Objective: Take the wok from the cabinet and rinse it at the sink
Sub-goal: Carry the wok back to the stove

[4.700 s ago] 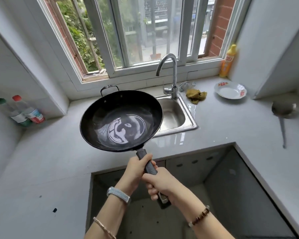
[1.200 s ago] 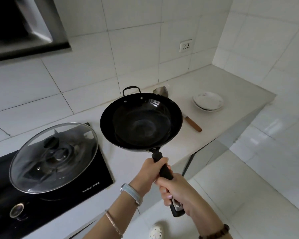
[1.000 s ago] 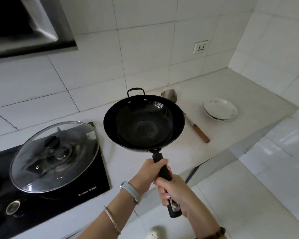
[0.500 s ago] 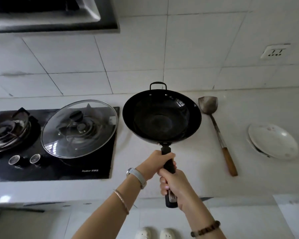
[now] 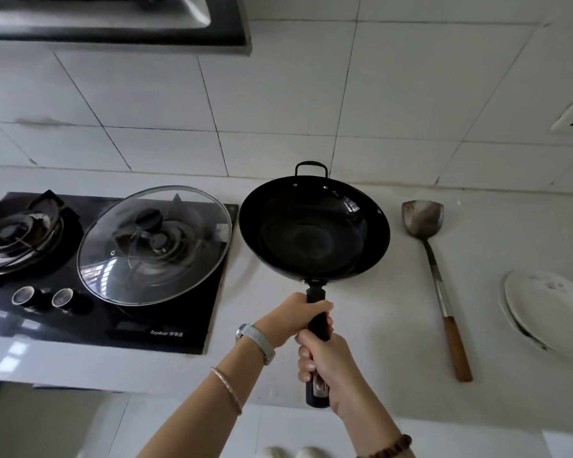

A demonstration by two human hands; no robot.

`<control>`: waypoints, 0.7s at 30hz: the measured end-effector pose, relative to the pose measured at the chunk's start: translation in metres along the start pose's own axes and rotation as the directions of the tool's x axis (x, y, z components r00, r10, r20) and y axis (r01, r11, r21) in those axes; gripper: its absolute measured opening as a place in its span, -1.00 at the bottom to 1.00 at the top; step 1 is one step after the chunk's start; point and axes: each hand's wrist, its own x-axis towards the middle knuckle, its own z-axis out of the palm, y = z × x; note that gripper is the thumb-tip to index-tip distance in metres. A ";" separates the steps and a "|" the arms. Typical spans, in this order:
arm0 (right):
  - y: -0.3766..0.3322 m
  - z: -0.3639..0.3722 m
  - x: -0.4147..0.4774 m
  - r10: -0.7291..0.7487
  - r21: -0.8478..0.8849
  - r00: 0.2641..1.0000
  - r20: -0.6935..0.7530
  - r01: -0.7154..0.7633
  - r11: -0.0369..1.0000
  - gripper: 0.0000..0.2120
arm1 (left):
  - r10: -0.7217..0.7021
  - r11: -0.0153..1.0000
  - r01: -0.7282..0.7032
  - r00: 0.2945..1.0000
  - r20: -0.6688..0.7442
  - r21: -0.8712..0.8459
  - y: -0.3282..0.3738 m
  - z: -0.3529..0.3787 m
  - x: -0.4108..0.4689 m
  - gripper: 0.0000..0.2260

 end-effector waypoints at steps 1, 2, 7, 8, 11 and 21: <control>-0.002 -0.001 0.002 0.000 -0.013 1.000 -0.002 0.000 1.000 -0.87 | -0.002 1.000 0.002 1.000 0.001 0.004 0.001 0.000 0.003 -0.87; -0.003 -0.002 0.005 0.001 -0.024 1.000 -0.005 -0.001 1.000 -0.87 | -0.003 1.000 0.003 1.000 0.002 0.005 0.001 -0.001 0.006 -0.87; -0.005 -0.007 0.016 0.021 -0.015 1.000 -0.002 -0.021 1.000 -0.95 | -0.008 1.000 0.009 0.999 0.033 -0.023 0.000 -0.001 0.016 -0.86; -0.004 -0.007 0.018 0.030 -0.009 1.000 0.004 -0.030 0.999 -0.97 | -0.014 0.999 0.015 0.999 0.040 -0.035 -0.002 -0.001 0.017 -0.86; 0.003 -0.008 0.026 0.072 0.017 0.997 0.022 -0.073 0.997 -1.00 | -0.033 0.997 0.036 0.999 0.039 -0.070 -0.009 -0.001 0.020 -0.86; 0.029 -0.015 0.043 0.105 0.056 0.994 0.040 -0.107 0.993 -0.96 | -0.033 0.981 0.017 0.996 -0.079 -0.193 -0.038 0.007 0.023 -0.77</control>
